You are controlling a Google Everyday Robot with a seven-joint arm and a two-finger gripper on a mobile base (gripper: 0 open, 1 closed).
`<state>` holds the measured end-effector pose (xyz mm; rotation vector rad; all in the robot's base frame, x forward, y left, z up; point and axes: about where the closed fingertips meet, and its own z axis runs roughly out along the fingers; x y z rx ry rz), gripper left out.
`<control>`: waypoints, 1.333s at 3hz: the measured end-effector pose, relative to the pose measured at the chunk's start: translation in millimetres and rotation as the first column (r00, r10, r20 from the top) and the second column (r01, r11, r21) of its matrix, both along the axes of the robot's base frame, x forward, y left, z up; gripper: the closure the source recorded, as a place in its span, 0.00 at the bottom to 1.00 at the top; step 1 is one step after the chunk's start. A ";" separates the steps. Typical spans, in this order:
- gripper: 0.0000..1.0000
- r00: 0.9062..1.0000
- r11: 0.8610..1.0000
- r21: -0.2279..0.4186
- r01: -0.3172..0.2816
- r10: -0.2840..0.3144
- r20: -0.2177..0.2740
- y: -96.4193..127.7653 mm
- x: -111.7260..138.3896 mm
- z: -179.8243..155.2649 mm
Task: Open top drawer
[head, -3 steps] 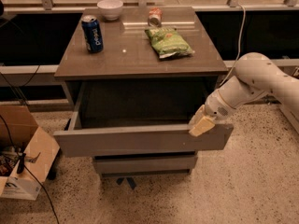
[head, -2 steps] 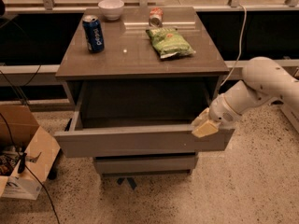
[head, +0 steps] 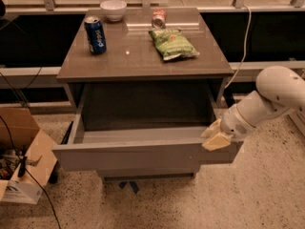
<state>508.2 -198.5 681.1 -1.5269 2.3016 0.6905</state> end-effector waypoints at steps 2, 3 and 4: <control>0.12 0.998 1.000 0.004 0.007 -0.007 -0.057 -1.0 -27.9 -8.7; 0.00 0.998 1.000 0.004 0.007 -0.007 -0.057 -0.2 -27.9 -0.9; 0.00 0.998 1.000 0.004 0.007 -0.007 -0.057 -0.1 -27.9 -0.3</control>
Offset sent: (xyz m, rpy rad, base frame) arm -0.1097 -0.0110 -0.0305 0.0157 0.2155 -0.0334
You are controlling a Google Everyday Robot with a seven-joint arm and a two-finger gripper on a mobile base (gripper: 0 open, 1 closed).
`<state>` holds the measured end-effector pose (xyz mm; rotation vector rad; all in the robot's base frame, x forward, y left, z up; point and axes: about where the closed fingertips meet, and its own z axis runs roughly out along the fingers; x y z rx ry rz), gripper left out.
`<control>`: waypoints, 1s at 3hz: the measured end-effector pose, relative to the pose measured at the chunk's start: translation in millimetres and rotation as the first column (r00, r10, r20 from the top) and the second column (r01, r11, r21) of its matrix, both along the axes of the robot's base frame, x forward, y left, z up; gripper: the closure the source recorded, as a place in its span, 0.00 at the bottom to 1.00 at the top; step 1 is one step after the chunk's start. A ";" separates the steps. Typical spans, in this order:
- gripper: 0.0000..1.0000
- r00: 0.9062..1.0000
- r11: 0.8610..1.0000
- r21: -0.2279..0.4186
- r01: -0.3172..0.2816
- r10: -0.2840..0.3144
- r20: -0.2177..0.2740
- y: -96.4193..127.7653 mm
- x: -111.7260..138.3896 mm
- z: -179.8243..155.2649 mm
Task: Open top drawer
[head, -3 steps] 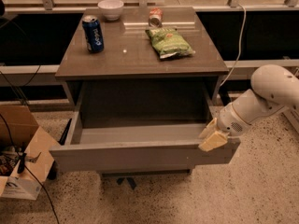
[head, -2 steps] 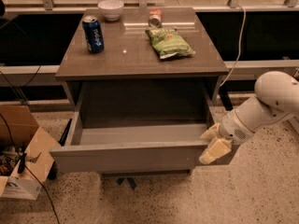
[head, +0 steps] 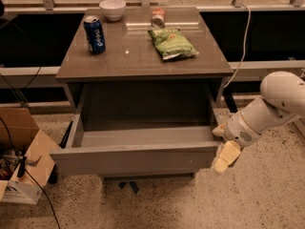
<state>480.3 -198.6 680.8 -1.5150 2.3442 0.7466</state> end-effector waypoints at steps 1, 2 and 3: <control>0.09 0.996 1.000 0.003 0.014 -0.013 -0.091 -4.1 -45.2 -11.8; 0.31 0.996 1.000 0.003 0.014 -0.013 -0.091 -4.1 -45.1 -9.1; 0.34 0.996 1.000 0.003 0.014 -0.013 -0.091 -4.1 -45.2 -6.9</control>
Offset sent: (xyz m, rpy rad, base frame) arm -0.1164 -0.0057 -0.0246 0.0125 0.2408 0.0064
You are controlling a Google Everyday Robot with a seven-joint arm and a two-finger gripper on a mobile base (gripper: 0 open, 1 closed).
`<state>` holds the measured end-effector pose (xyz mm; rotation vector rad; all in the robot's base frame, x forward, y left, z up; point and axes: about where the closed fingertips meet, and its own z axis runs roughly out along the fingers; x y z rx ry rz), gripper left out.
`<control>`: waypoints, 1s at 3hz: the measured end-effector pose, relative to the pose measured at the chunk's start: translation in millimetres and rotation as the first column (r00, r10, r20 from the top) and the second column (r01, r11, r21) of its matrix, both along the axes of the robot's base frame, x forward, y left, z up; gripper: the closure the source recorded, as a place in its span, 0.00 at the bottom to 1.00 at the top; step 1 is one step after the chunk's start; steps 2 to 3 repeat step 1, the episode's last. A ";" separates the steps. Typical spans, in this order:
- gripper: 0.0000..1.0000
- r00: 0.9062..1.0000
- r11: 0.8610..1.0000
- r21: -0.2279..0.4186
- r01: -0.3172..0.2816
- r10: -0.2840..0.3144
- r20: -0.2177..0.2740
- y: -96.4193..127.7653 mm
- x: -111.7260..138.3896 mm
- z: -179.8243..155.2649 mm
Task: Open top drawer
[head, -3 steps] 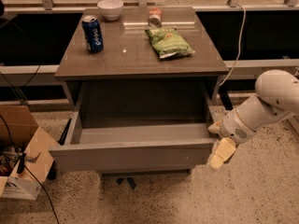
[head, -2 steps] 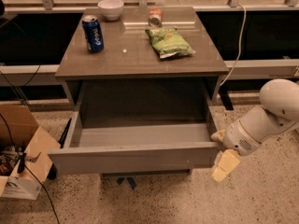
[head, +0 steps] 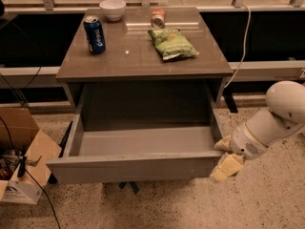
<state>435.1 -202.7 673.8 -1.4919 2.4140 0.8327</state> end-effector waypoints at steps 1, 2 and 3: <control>0.24 1.000 1.000 0.000 0.000 0.000 0.000 0.0 0.0 0.0; 0.24 1.000 1.000 0.000 0.000 0.000 0.000 0.0 0.0 0.0; 0.24 1.000 1.000 0.000 0.000 0.000 0.000 0.0 0.0 0.0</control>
Offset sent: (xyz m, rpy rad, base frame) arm 0.0000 0.0000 0.0000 0.0000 0.0000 0.0000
